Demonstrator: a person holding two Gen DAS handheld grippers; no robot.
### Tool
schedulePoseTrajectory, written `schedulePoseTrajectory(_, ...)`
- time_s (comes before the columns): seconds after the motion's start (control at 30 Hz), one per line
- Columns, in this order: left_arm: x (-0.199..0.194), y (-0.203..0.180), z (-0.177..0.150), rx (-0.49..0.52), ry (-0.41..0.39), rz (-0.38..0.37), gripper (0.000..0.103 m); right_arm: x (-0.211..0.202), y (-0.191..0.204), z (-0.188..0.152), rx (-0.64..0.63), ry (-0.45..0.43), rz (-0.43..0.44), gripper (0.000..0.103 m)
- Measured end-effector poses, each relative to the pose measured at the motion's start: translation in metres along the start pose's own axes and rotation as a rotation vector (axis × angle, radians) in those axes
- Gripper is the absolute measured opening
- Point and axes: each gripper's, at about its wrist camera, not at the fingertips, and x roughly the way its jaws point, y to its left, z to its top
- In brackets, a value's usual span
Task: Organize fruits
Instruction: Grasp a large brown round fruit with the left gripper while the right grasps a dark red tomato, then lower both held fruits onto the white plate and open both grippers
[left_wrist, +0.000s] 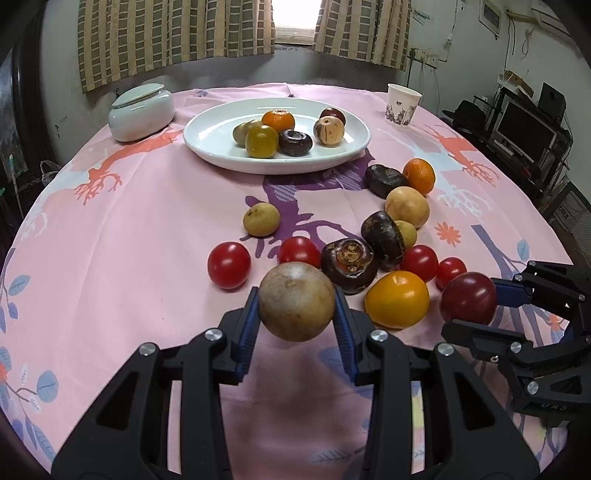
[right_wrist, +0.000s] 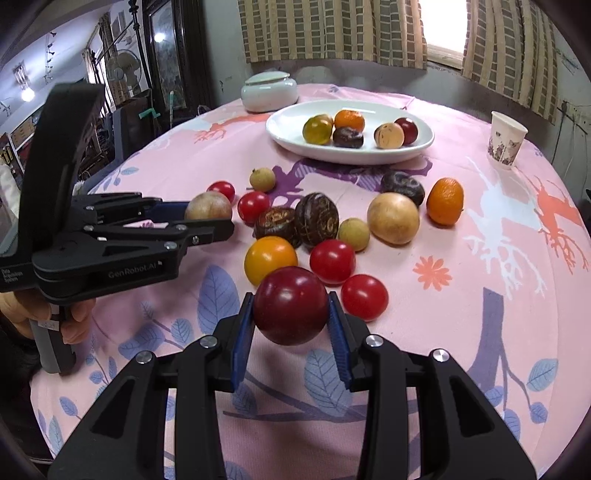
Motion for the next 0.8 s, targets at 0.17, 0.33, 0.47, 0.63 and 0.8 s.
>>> schedulePoseTrajectory(0.17, -0.016, -0.006, 0.01, 0.024, -0.012, -0.008, 0.039, -0.015, -0.008, 0.007, 0.03, -0.049, -0.005, 0.039)
schedulePoseTrajectory(0.33, -0.027, -0.002, 0.039, 0.036, -0.026, -0.002, 0.039, -0.035, -0.021, 0.029, 0.054, -0.1, -0.019, 0.039)
schedulePoseTrajectory(0.47, -0.024, 0.008, 0.071, 0.025, -0.05, 0.026, 0.039, -0.043, -0.031, 0.06, 0.026, -0.113, -0.062, 0.039)
schedulePoseTrajectory(0.63, 0.002, 0.024, 0.11, -0.014, -0.046, 0.043, 0.039, -0.027, -0.049, 0.103, 0.031, -0.124, -0.089, 0.039)
schedulePoseTrajectory(0.8, 0.033, 0.033, 0.131, -0.039, -0.023, 0.062, 0.039, 0.018, -0.06, 0.134, 0.04, -0.097, -0.094, 0.039)
